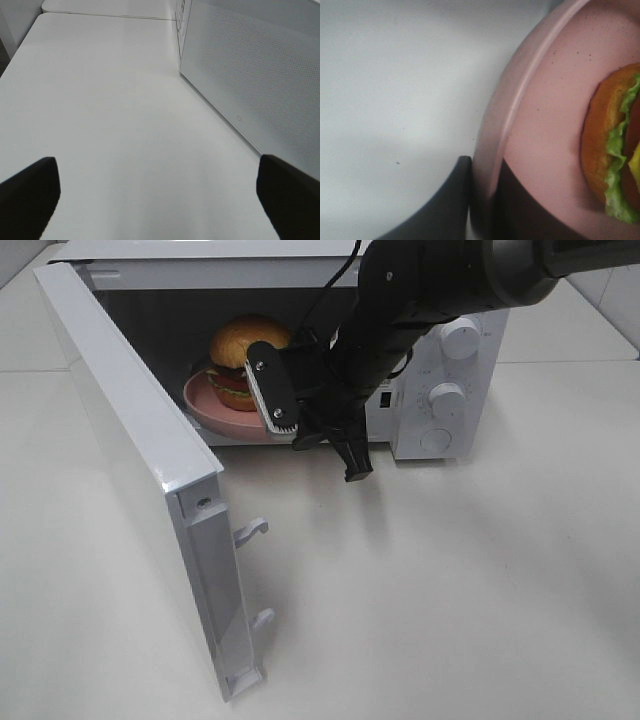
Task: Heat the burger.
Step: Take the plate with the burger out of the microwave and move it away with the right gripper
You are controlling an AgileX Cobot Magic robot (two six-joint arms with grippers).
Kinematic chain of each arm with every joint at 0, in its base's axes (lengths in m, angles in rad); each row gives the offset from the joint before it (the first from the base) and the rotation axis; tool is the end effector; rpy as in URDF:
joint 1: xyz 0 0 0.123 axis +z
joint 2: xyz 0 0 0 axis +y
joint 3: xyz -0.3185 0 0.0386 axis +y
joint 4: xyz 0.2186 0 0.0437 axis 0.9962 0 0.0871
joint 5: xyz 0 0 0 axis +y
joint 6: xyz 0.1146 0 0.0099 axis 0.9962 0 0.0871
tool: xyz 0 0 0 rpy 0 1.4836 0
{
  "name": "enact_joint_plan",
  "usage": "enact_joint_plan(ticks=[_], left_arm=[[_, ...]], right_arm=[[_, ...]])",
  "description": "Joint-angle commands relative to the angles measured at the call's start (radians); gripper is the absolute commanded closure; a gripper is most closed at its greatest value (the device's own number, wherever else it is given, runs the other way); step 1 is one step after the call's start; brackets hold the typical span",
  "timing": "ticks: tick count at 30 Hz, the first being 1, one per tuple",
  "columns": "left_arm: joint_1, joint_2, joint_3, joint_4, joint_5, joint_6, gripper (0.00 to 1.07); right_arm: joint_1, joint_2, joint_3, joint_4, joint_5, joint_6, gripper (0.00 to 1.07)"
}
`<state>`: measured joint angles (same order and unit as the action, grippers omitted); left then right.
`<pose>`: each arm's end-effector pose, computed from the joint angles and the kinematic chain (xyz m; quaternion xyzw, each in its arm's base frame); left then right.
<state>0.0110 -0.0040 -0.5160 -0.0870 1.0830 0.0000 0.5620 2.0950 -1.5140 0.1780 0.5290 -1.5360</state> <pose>-0.0486 -0.0094 0.2544 -0.0021 0.8530 -0.0405 0.5203 0.3836 0.2537 0.1985 -0.8005 0.5315 -0.0696 0.2681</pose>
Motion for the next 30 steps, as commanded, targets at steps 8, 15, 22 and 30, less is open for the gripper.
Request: enact_joint_plan(ticks=[8, 15, 22, 30], left_arm=[[0.003, -0.012, 0.0, -0.002, -0.018, 0.0, 0.07], [0.003, -0.012, 0.0, -0.002, -0.018, 0.0, 0.07], [0.003, -0.012, 0.0, -0.002, -0.018, 0.0, 0.07], [0.003, -0.012, 0.0, -0.002, -0.018, 0.0, 0.07]], right_arm=[[-0.054, -0.122, 0.116, 0.077, -0.067, -0.102, 1.07], [-0.054, -0.182, 0.183, 0.112, -0.092, -0.15, 1.06], [-0.054, -0.249, 0.263, 0.107, -0.124, -0.15, 1.04], [-0.053, -0.327, 0.384, 0.103, -0.218, -0.15, 1.04]])
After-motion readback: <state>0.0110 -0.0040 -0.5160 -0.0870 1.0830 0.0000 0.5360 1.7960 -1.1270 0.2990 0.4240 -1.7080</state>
